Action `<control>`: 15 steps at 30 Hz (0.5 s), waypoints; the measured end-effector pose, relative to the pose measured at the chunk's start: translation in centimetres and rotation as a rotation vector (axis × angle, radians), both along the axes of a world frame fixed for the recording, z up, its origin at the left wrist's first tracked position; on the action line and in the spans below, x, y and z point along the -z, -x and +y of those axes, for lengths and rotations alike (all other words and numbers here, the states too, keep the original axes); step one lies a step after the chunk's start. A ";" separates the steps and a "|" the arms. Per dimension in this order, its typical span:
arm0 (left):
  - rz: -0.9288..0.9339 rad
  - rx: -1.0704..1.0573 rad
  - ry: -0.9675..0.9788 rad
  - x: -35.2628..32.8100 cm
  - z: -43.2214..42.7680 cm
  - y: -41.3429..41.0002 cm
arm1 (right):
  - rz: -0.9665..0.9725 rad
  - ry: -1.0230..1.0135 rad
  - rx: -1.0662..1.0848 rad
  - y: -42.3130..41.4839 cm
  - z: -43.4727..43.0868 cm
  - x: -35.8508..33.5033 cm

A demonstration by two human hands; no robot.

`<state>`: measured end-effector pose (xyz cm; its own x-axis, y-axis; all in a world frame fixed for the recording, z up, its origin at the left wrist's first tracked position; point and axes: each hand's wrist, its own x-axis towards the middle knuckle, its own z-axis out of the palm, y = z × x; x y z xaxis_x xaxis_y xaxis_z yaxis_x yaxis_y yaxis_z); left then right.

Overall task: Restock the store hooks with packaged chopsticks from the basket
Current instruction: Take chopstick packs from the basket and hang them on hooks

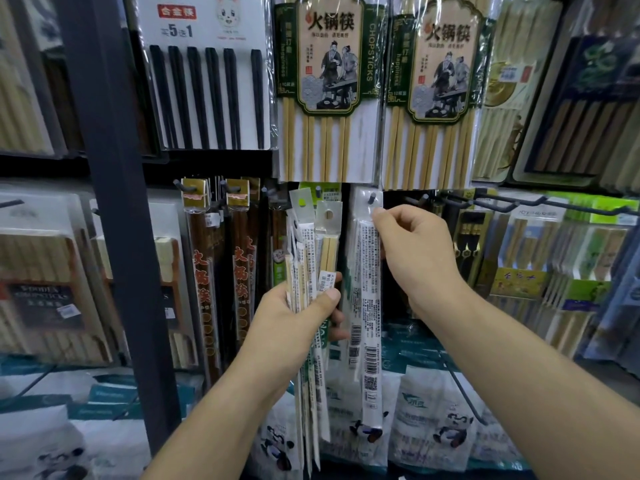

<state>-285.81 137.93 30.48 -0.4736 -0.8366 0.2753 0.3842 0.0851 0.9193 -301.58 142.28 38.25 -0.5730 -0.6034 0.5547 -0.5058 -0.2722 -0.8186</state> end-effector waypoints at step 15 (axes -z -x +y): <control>-0.014 0.046 0.070 -0.4 0.7 0.1 | 0.166 0.063 -0.184 -2.6 2.1 1.7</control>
